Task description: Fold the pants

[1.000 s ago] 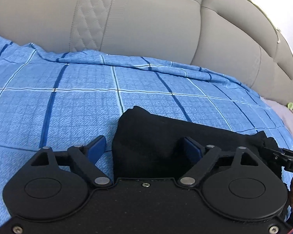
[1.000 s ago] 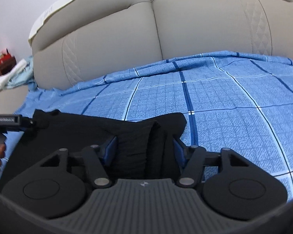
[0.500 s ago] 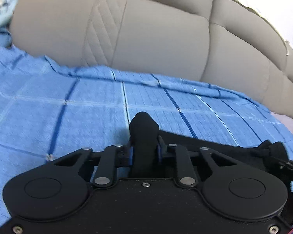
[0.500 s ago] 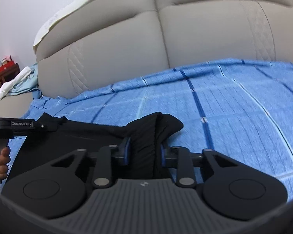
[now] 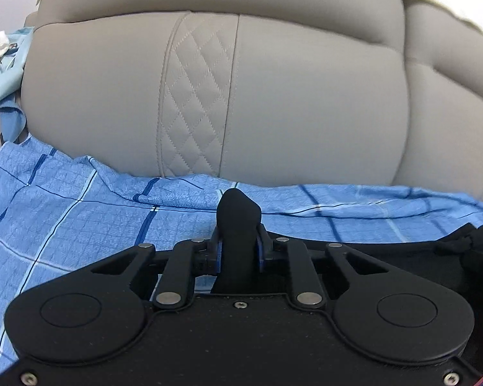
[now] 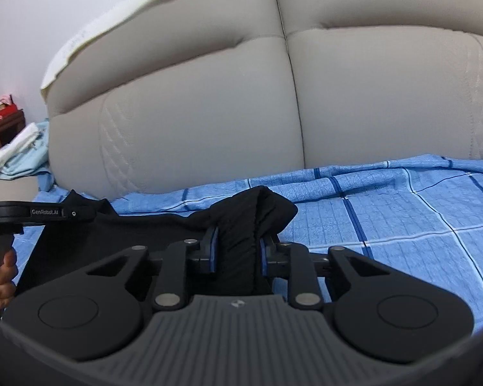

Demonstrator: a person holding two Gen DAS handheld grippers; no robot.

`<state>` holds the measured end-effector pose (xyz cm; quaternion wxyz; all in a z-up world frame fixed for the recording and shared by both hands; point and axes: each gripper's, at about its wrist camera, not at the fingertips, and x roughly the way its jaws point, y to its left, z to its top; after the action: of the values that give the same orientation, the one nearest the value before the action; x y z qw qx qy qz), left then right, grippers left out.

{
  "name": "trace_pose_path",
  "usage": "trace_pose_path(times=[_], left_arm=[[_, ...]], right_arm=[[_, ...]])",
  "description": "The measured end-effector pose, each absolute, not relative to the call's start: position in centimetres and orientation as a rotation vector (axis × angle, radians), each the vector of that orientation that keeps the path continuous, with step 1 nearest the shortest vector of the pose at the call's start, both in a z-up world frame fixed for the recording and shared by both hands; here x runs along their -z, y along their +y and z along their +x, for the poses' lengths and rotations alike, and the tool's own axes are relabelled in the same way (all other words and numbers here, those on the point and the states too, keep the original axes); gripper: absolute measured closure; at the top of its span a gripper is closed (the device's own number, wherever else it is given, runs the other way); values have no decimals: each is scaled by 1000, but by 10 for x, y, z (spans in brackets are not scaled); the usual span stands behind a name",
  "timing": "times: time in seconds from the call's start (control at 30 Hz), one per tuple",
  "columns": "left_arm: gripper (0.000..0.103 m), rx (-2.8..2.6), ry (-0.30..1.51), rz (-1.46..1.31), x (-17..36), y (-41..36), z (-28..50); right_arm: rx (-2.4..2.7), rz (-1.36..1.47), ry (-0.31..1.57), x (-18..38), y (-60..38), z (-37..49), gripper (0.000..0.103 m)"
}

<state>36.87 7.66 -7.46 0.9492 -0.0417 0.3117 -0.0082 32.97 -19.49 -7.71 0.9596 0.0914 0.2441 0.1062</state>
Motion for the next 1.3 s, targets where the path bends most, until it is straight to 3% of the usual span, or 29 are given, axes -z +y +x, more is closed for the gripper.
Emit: trace_pose_path(times=[0.3, 0.33, 0.4, 0.43, 0.53, 0.63, 0.77, 0.87, 1.3], left_arm=[[72, -5, 675, -44, 99, 74, 381], [66, -17, 681, -39, 99, 74, 382], [61, -41, 691, -24, 96, 74, 381], [56, -49, 694, -17, 93, 74, 379], [41, -56, 692, 11, 84, 77, 367], [30, -67, 672, 42, 73, 84, 346], [24, -30, 673, 39, 68, 82, 306], [22, -15, 660, 54, 72, 78, 273], [14, -12, 665, 32, 85, 59, 174]], right_arm=[[-186, 148, 542, 103, -193, 341, 67], [-181, 137, 544, 104, -192, 341, 62], [-155, 101, 543, 104, -189, 339, 37], [-145, 75, 541, 103, -185, 336, 29], [-116, -22, 519, 96, -177, 321, 12], [-53, -86, 494, 89, -172, 300, 10], [-31, -92, 472, 83, -165, 267, 6], [-59, -77, 460, 84, -157, 240, 0], [-85, -52, 453, 102, -124, 162, 0]])
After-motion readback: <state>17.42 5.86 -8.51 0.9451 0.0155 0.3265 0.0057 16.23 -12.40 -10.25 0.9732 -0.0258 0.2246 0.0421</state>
